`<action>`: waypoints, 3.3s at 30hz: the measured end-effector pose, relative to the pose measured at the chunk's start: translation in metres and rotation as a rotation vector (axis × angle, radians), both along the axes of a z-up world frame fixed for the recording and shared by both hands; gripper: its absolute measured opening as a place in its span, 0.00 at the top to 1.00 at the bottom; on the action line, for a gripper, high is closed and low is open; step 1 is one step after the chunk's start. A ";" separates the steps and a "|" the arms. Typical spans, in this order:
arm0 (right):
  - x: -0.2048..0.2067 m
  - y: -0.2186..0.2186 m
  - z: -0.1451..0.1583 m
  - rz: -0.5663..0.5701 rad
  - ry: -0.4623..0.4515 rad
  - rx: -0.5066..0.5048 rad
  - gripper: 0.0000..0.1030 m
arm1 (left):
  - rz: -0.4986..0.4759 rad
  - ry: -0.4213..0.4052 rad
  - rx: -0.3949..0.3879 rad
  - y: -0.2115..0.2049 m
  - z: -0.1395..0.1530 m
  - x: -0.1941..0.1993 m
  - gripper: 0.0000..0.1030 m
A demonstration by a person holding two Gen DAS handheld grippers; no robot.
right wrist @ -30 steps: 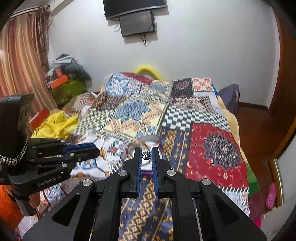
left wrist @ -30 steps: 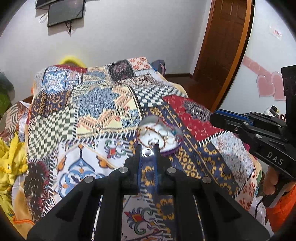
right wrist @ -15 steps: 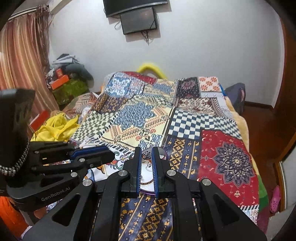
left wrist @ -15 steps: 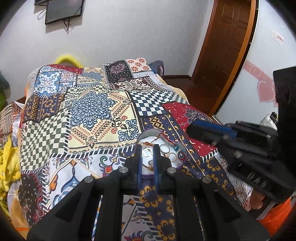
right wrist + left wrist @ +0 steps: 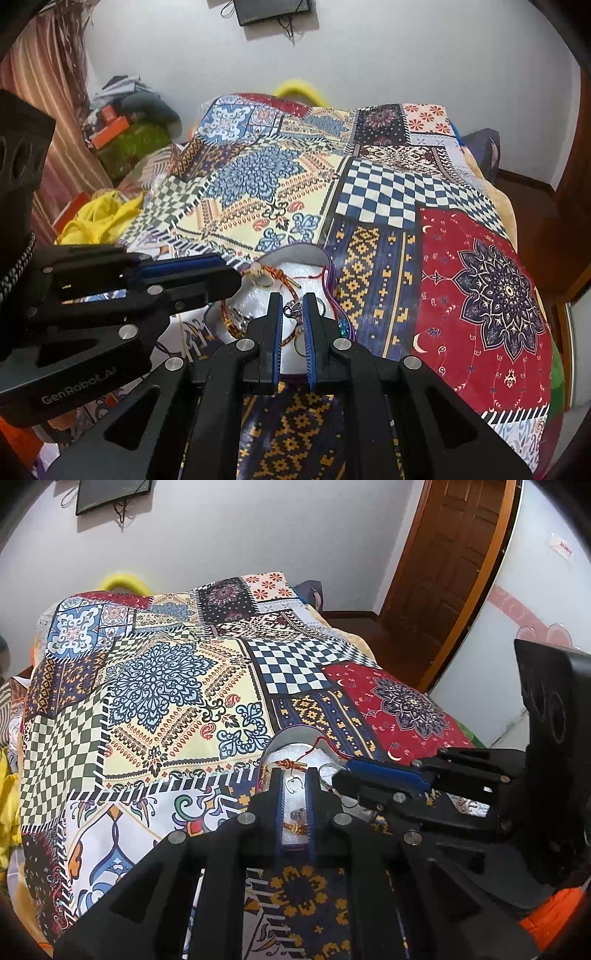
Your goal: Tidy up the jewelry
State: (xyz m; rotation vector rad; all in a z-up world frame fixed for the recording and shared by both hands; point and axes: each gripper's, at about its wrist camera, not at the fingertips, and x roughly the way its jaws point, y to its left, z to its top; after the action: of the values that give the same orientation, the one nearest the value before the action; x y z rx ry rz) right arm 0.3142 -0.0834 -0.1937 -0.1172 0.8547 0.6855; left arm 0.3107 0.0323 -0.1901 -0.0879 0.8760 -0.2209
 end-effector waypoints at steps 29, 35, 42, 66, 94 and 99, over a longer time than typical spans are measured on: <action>-0.063 -0.036 0.099 -0.082 -0.275 0.048 0.75 | 0.060 -0.250 0.025 -0.002 0.111 -0.085 0.86; -0.116 -0.061 0.157 -0.114 -0.434 0.169 0.75 | 0.103 -0.428 0.065 -0.013 0.161 -0.145 0.86; -0.190 -0.088 0.203 -0.152 -0.636 0.302 0.75 | 0.168 -0.657 0.092 -0.029 0.203 -0.223 0.66; -0.256 -0.097 0.202 -0.314 -0.763 0.267 0.02 | 0.291 -0.747 0.091 -0.033 0.204 -0.294 0.04; -0.255 -0.103 0.199 -0.301 -0.715 0.261 0.02 | 0.299 -0.721 0.074 -0.031 0.205 -0.293 0.03; -0.253 -0.104 0.200 -0.301 -0.707 0.261 0.02 | 0.300 -0.717 0.077 -0.031 0.204 -0.292 0.03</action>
State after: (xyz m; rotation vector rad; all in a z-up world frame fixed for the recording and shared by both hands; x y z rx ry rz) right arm 0.0610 -0.1873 0.0063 0.0085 0.0943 0.4172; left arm 0.0189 0.0011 0.0137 -0.0602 0.1503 0.0675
